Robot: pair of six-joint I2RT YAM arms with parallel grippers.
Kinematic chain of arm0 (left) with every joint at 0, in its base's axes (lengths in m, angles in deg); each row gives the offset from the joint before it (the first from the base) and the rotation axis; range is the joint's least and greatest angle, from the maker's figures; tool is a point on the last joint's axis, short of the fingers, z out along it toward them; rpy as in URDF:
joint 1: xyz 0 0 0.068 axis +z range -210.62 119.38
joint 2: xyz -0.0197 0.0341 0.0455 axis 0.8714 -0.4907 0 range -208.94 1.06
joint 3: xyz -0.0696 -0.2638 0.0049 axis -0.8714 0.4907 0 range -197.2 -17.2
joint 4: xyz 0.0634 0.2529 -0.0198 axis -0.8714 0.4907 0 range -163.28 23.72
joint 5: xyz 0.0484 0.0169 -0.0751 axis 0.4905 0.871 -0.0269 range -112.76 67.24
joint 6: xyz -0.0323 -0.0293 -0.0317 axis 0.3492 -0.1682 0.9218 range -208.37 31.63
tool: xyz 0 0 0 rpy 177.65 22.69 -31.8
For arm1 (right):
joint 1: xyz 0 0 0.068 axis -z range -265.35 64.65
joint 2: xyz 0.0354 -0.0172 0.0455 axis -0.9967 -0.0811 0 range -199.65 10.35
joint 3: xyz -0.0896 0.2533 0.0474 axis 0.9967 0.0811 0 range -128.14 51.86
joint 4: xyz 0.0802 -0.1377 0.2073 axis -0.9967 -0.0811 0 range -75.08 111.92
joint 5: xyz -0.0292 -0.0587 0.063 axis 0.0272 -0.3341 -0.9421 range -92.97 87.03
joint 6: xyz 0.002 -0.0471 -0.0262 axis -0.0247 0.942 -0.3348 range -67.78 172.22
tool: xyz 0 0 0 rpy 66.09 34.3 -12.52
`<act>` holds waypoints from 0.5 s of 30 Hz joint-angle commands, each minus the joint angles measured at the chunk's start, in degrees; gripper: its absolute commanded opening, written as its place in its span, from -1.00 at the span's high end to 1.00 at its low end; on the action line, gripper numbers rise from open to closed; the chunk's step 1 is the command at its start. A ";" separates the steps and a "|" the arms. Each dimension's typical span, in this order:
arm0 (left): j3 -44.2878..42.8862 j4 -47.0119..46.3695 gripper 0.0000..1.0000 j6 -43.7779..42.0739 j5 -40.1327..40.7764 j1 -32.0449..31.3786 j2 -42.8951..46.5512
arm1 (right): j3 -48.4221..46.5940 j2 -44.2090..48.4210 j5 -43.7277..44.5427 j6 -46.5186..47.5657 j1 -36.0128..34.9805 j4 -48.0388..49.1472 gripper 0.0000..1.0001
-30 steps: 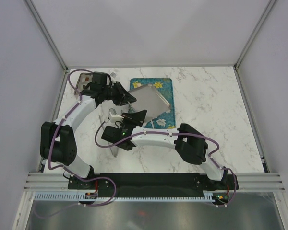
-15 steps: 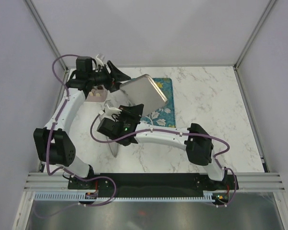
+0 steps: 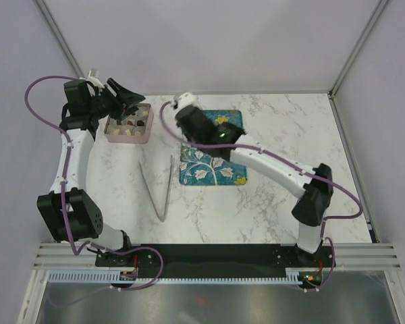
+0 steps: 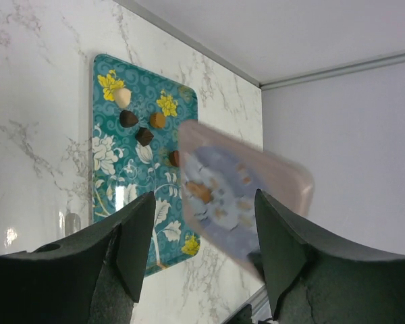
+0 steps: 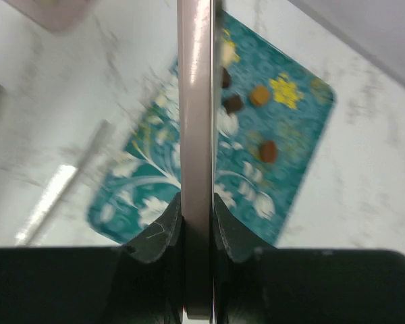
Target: Pack the chocolate
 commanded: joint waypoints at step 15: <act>12.98 -41.67 -0.37 12.64 -26.32 1.68 -0.35 | 19.39 7.83 -77.92 -55.69 34.10 70.46 1.00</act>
